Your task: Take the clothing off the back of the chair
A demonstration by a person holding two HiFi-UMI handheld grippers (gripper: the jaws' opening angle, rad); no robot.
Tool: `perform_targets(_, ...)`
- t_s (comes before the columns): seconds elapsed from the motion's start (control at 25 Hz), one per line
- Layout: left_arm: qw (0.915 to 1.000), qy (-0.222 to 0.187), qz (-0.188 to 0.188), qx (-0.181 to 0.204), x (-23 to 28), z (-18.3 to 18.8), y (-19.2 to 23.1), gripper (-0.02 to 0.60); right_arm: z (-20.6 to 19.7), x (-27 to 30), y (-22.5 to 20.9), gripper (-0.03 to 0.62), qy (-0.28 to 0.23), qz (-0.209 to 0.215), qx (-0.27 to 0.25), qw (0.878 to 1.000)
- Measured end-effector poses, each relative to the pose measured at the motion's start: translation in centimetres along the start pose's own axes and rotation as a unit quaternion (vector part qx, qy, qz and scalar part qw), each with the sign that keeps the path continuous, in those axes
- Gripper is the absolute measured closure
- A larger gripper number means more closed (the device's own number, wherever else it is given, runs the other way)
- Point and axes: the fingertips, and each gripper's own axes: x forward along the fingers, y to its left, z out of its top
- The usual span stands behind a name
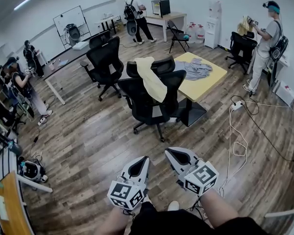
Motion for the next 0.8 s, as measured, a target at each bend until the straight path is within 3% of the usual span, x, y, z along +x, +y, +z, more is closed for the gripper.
perform_targets(0.8, 0.9995, 0.001, -0.03, -0.013, 3.3, 2.3, 12.0, 0.566, 1.4, 12.1, -3.7, 0.582, 0.0, -0.045, 0.004, 0.999)
